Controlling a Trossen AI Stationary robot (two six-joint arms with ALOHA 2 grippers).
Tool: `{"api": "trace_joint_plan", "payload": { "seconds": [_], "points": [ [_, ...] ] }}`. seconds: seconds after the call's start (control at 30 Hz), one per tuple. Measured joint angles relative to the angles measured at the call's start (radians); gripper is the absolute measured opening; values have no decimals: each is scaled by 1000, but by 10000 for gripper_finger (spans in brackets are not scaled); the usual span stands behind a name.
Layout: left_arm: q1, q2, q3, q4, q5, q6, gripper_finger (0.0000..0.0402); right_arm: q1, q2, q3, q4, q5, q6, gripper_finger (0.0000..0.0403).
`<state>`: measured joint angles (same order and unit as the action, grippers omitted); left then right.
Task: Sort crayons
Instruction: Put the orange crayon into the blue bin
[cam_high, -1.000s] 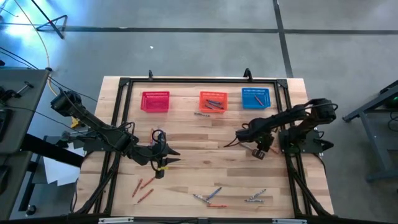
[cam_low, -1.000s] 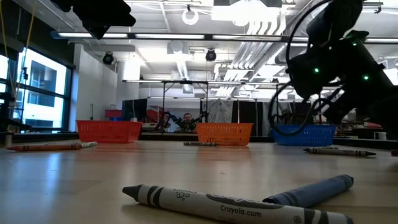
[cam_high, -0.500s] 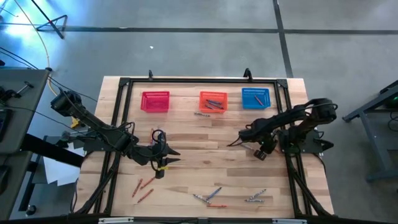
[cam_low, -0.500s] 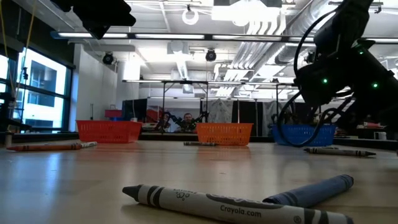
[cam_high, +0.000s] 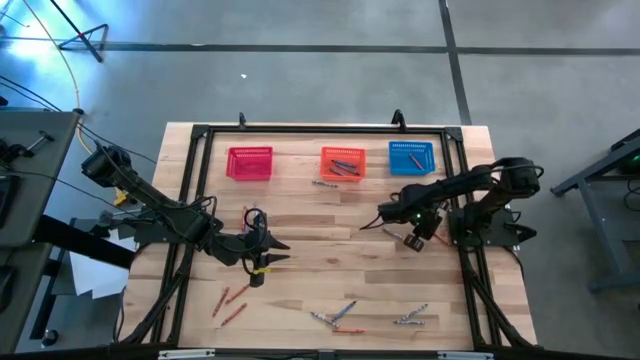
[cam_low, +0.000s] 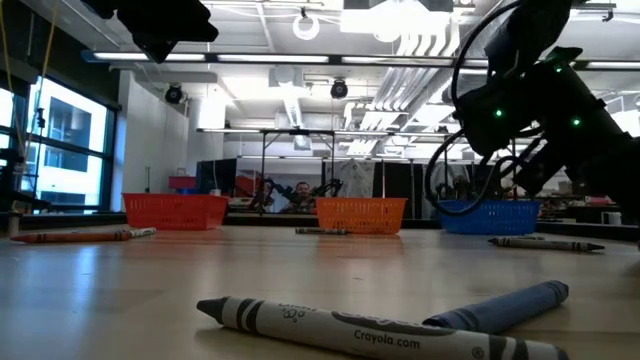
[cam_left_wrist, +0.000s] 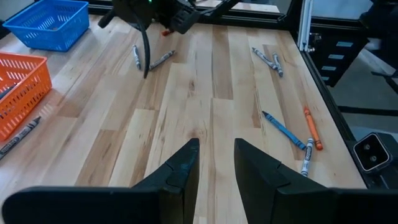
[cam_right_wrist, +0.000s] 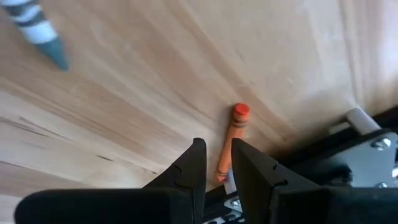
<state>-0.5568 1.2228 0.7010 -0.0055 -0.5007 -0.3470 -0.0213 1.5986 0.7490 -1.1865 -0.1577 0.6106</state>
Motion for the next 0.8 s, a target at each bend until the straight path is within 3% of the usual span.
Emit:
{"api": "trace_joint_plan", "payload": {
  "seconds": [0.27,0.4,0.8],
  "points": [
    [0,0,0,-2,0,0,87,-65,-1,-12,-24,-57,40,71],
    [0,0,0,-4,0,0,87,-96,-1,-60,-4,-118,47,71],
    [0,0,0,-6,0,0,87,-151,-4,-224,138,-150,63,71]
  ]
}}
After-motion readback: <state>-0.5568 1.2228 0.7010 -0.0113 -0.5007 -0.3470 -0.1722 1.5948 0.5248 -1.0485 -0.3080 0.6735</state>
